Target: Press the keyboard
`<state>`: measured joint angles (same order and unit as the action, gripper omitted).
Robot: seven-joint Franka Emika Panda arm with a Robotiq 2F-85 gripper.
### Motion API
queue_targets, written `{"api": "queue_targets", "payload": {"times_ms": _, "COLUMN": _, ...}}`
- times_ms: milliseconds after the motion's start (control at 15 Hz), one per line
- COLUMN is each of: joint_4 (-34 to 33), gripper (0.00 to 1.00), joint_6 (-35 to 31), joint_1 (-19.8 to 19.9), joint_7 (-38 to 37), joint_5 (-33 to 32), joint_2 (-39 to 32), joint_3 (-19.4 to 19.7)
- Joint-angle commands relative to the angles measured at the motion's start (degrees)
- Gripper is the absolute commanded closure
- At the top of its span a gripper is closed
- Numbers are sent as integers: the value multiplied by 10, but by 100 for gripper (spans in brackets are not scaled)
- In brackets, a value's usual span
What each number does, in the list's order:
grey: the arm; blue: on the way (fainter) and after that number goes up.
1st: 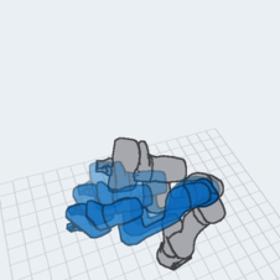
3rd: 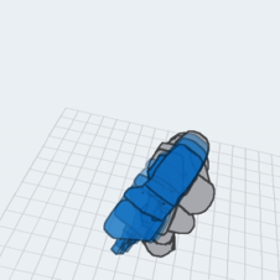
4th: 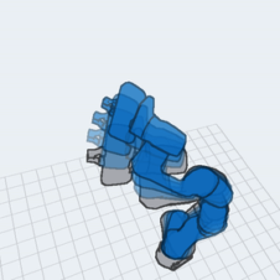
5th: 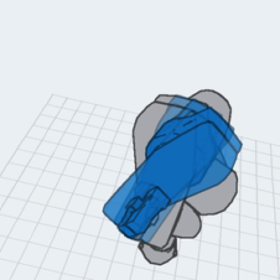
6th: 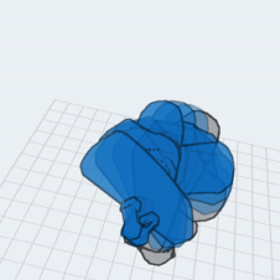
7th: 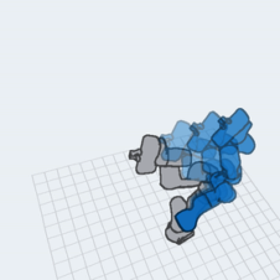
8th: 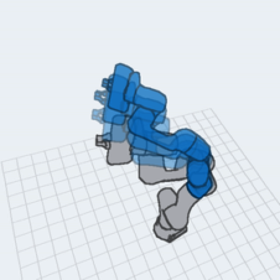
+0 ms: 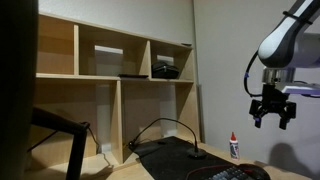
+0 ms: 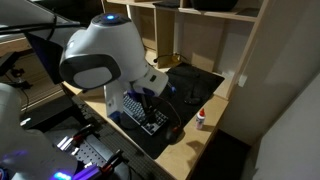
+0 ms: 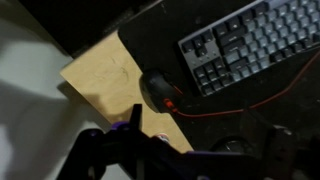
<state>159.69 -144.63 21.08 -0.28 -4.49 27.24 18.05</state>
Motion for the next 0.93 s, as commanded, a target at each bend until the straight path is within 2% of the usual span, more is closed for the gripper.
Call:
{"api": "queue_targets", "payload": {"times_ms": 0, "joint_4": -1, "gripper": 0, "joint_6": 1, "joint_1": 21, "joint_7": -1, "joint_5": -6, "joint_2": -12, "joint_3": -6}}
{"api": "queue_targets", "payload": {"times_ms": 200, "joint_4": -1, "gripper": 0, "joint_6": 0, "joint_1": 30, "joint_7": -5, "joint_5": -11, "joint_2": -27, "joint_3": -5}}
{"api": "queue_targets", "payload": {"times_ms": 333, "joint_4": -2, "gripper": 0, "joint_6": -11, "joint_1": 40, "joint_7": -40, "joint_5": -47, "joint_2": -90, "joint_3": -32}}
{"api": "queue_targets", "payload": {"times_ms": 667, "joint_4": 4, "gripper": 0, "joint_6": -63, "joint_1": 21, "joint_7": -84, "joint_5": -41, "joint_2": -211, "joint_3": -25}}
{"api": "queue_targets", "payload": {"times_ms": 733, "joint_4": 3, "gripper": 0, "joint_6": -29, "joint_1": 20, "joint_7": -68, "joint_5": -44, "joint_2": -162, "joint_3": -22}}
{"api": "queue_targets", "payload": {"times_ms": 867, "joint_4": 1, "gripper": 0, "joint_6": -49, "joint_1": 16, "joint_7": -78, "joint_5": -44, "joint_2": -203, "joint_3": -18}}
